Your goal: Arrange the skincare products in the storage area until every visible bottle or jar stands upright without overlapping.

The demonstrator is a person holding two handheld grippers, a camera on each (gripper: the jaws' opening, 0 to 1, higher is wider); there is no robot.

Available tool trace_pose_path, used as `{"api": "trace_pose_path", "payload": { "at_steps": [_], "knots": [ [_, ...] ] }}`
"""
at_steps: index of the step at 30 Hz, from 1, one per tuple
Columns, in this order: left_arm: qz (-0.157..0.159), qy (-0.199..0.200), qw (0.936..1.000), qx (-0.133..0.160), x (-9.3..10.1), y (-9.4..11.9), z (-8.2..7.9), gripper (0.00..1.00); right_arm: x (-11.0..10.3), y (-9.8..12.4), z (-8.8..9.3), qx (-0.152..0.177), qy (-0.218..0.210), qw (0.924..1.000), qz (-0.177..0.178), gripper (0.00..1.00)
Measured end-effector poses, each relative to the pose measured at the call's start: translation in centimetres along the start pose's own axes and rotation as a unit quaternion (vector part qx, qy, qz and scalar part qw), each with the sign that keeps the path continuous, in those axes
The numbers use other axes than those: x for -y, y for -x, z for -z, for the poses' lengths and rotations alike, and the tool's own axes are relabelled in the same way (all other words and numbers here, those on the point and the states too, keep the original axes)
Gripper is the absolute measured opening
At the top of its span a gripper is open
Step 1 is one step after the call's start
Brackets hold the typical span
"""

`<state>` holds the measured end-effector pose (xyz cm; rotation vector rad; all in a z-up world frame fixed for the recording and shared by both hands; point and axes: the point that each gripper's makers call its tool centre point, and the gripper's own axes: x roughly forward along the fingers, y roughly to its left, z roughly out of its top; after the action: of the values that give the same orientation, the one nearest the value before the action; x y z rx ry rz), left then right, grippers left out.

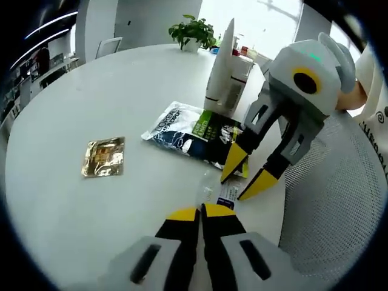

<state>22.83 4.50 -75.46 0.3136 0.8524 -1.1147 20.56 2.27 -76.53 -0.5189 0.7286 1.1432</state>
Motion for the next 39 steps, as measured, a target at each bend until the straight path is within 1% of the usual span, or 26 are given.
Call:
{"api": "trace_pose_path", "payload": {
  "at_steps": [4, 9, 12, 13, 14, 15, 16, 17, 19, 20, 21, 23, 24, 25, 26, 28, 31, 33, 34, 36, 37, 39],
  "knots": [
    [0.001, 0.005, 1.0, 0.004, -0.1, 0.1, -0.1, 0.01, -0.1, -0.1, 0.1, -0.006, 0.016, 0.9998, 0.002, 0.16],
    [-0.003, 0.004, 1.0, 0.005, -0.4, 0.0, 0.0, 0.01, -0.1, -0.1, 0.1, -0.008, 0.012, 0.9999, 0.002, 0.16],
    [-0.006, 0.0, 0.9999, 0.011, -0.6, 0.1, -0.1, 0.03, -0.2, -0.1, 0.1, -0.008, 0.02, 0.9998, 0.003, 0.16],
    [-0.007, -0.002, 0.9999, 0.01, -0.6, 0.2, 0.0, 0.08, -0.2, -0.1, 0.1, -0.008, 0.023, 0.9997, 0.003, 0.16],
    [-0.027, -0.017, 0.9995, 0.004, -1.1, 0.4, 0.3, 0.16, -0.2, -0.1, 0.1, -0.008, 0.024, 0.9997, 0.003, 0.16],
    [-0.024, -0.026, 0.9994, 0.002, -0.9, 0.4, 0.4, 0.21, -0.2, -0.1, 0.1, -0.008, 0.021, 0.9997, 0.002, 0.17],
    [-0.022, -0.031, 0.9993, 0.0, -0.8, 0.3, 0.6, 0.24, -0.2, -0.1, 0.1, -0.007, 0.021, 0.9998, 0.002, 0.16],
    [-0.029, -0.039, 0.9988, 0.001, -1.0, 0.4, 0.5, 0.26, -0.1, -0.1, 0.1, -0.007, 0.02, 0.9998, 0.0, 0.16],
    [-0.038, -0.046, 0.9982, 0.007, -0.9, 0.6, 0.2, 0.22, -0.1, -0.1, 0.1, -0.008, 0.017, 0.9998, 0.0, 0.16],
    [-0.048, -0.05, 0.9974, 0.018, -1.1, 0.8, -0.3, 0.2, -0.1, -0.1, 0.1, -0.009, 0.019, 0.9998, 0.0, 0.16],
    [-0.049, -0.052, 0.9972, 0.023, -1.0, 1.0, -0.6, 0.19, -0.2, -0.1, 0.1, -0.01, 0.019, 0.9998, 0.001, 0.17],
    [-0.036, -0.051, 0.9974, 0.036, -0.3, 1.1, -1.1, 0.08, -0.2, -0.1, 0.1, -0.011, 0.016, 0.9998, 0.001, 0.17],
    [-0.026, -0.052, 0.9975, 0.04, 0.3, 1.2, -1.3, 0.05, -0.2, -0.1, 0.1, -0.012, 0.017, 0.9998, 0.001, 0.17],
    [-0.022, -0.057, 0.9973, 0.041, 0.7, 1.1, -1.4, 0.04, -0.2, -0.2, 0.1, -0.012, 0.017, 0.9998, 0.001, 0.17],
    [-0.017, -0.067, 0.9968, 0.04, 1.3, 0.9, -1.3, 0.07, -0.1, -0.2, 0.1, -0.012, 0.016, 0.9998, 0.001, 0.17],
    [-0.013, -0.073, 0.9968, 0.031, 1.8, 0.4, -1.0, 0.1, -0.1, -0.2, 0.1, -0.012, 0.016, 0.9998, 0.001, 0.17],
    [-0.033, -0.081, 0.9962, 0.004, 1.2, -0.3, 0.1, 0.11, -0.1, -0.2, 0.1, -0.014, 0.015, 0.9998, 0.001, 0.16],
    [-0.042, -0.074, 0.9964, -0.003, 0.8, -0.4, 0.4, 0.11, -0.2, -0.2, 0.1, -0.013, 0.014, 0.9998, 0.0, 0.16],
    [-0.044, -0.072, 0.9964, -0.004, 0.7, -0.4, 0.5, 0.1, -0.2, -0.2, 0.1, -0.013, 0.014, 0.9998, 0.001, 0.16],
    [-0.037, -0.07, 0.9969, -0.004, 0.9, -0.3, 0.6, 0.09, -0.2, -0.2, 0.1, -0.014, 0.013, 0.9998, 0.001, 0.17],
    [-0.035, -0.073, 0.9967, -0.01, 0.9, -0.4, 0.8, 0.1, -0.1, -0.2, 0.1, -0.015, 0.013, 0.9998, 0.001, 0.17],
    [-0.04, -0.094, 0.9945, -0.021, 0.8, -0.4, 1.1, 0.1, -0.1, -0.2, 0.1, -0.016, 0.012, 0.9998, 0.001, 0.17]
  ]
}}
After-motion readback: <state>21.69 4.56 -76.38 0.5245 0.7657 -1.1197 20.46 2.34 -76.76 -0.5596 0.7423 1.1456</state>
